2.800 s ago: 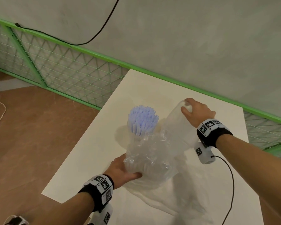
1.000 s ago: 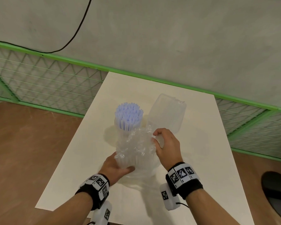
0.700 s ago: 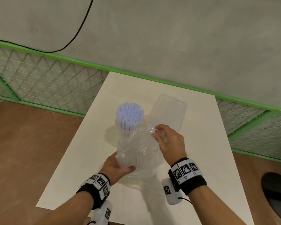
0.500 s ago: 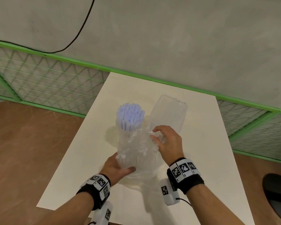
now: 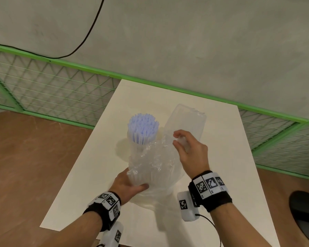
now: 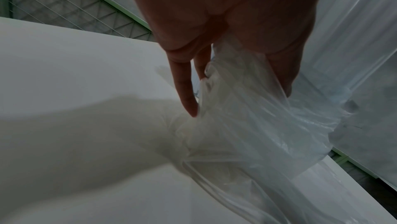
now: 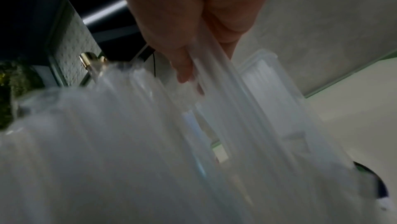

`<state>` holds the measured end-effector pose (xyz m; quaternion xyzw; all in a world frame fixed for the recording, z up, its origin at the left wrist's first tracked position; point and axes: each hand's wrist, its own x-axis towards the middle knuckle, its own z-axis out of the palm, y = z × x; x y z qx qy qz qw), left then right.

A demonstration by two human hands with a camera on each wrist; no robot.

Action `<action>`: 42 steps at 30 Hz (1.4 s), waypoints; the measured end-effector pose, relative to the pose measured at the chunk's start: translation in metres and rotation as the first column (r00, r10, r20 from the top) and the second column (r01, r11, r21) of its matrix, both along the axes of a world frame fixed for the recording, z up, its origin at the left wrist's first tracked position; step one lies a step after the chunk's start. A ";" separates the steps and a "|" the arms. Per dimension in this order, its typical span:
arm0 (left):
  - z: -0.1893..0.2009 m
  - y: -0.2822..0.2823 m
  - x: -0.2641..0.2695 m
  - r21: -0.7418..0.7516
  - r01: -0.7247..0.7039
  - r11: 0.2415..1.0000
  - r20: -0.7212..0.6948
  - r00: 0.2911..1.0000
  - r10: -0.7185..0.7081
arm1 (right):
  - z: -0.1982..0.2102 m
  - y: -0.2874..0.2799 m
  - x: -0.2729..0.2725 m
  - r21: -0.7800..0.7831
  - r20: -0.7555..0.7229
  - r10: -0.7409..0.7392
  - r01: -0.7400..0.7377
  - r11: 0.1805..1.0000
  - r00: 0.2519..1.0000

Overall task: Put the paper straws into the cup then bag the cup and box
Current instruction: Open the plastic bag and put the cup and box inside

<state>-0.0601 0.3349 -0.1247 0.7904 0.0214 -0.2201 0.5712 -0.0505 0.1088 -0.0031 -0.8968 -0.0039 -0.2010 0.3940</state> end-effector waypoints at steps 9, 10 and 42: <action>0.006 0.000 -0.001 -0.001 -0.001 1.000 -0.012 1.000 0.001 | 0.092 -0.032 0.022 0.309 0.095 -0.058 0.026 0.951 0.994; 0.007 0.000 -0.001 -0.005 -0.003 1.000 -0.013 1.000 0.003 | 0.105 -0.039 0.024 0.330 0.126 -0.061 0.016 0.944 0.990; 0.011 0.000 -0.005 -0.050 -0.052 0.997 -0.088 0.995 0.047 | 0.011 -0.078 0.146 -0.640 -0.374 -0.049 -0.219 0.736 0.926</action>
